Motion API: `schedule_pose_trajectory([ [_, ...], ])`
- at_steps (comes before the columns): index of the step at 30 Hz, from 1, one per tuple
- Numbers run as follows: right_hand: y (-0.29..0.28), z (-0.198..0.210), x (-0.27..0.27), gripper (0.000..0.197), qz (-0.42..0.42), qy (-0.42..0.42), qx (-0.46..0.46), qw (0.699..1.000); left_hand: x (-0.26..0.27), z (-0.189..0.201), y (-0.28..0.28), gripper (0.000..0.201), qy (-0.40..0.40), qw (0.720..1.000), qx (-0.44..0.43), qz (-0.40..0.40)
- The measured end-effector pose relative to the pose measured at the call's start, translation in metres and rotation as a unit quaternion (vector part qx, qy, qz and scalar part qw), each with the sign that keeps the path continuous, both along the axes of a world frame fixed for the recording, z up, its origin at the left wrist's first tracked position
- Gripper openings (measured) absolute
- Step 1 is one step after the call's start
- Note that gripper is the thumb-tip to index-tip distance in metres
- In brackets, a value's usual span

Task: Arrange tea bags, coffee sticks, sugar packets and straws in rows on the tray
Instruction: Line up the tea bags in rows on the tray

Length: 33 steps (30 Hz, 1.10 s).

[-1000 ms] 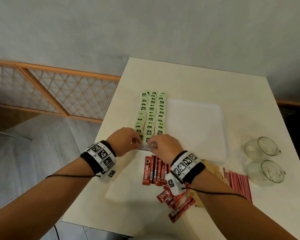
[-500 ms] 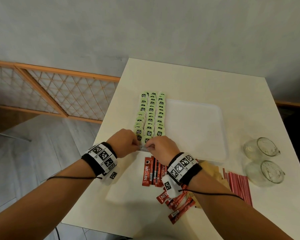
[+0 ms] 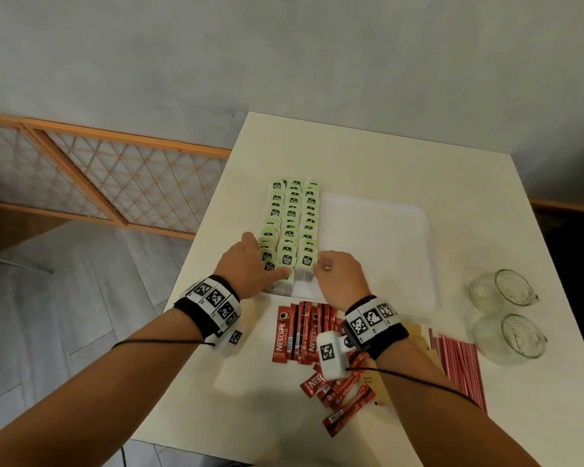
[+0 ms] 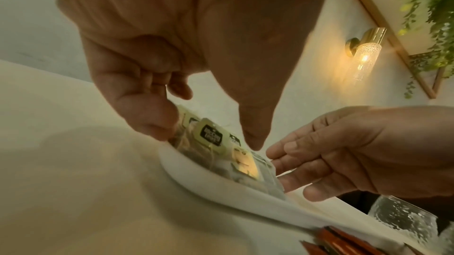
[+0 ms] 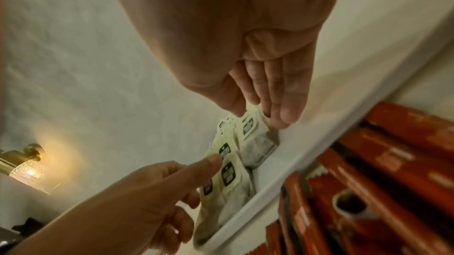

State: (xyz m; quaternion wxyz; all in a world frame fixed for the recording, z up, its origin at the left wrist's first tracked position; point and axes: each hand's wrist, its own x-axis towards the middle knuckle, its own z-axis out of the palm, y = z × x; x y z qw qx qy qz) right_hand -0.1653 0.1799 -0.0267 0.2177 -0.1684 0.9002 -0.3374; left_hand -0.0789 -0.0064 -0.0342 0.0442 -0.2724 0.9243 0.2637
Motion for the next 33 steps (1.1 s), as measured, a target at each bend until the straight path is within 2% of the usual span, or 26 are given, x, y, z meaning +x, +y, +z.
schedule_pose_trajectory([
  [6,-0.004,-0.003,0.005,0.037,0.027,-0.024,-0.006,0.999,-0.005,-0.004,-0.001,0.054,0.013,1.000,-0.016,0.003],
  [11,-0.001,-0.004,0.002,0.038,0.005,-0.035,-0.061,0.997,-0.005,-0.005,-0.005,0.042,0.017,1.000,-0.004,0.015],
  [14,-0.006,-0.010,0.006,0.025,0.032,-0.050,-0.109,0.992,-0.006,-0.003,-0.007,0.036,0.028,0.999,0.009,0.023],
  [17,-0.010,-0.015,0.010,0.039,0.057,-0.098,-0.127,0.985,-0.007,-0.001,-0.010,0.036,0.050,0.995,0.068,0.061],
  [20,-0.011,-0.016,0.007,0.040,0.057,-0.097,-0.129,0.985,-0.011,-0.002,-0.017,0.038,0.093,0.975,0.162,0.120],
  [23,-0.014,-0.013,-0.001,0.029,0.038,-0.073,-0.132,0.988,-0.020,-0.003,-0.023,0.051,0.130,0.952,0.232,0.151],
  [29,-0.024,-0.017,0.002,0.050,0.067,-0.104,-0.133,0.983,-0.033,-0.001,-0.023,0.092,0.146,0.908,0.365,0.144],
  [31,-0.025,-0.017,-0.002,0.051,0.070,-0.104,-0.135,0.983,-0.035,0.002,-0.019,0.109,0.154,0.896,0.389,0.149],
  [33,-0.026,-0.018,-0.011,0.044,0.058,-0.111,-0.146,0.981,-0.035,0.005,-0.017,0.115,0.162,0.894,0.391,0.149],
])
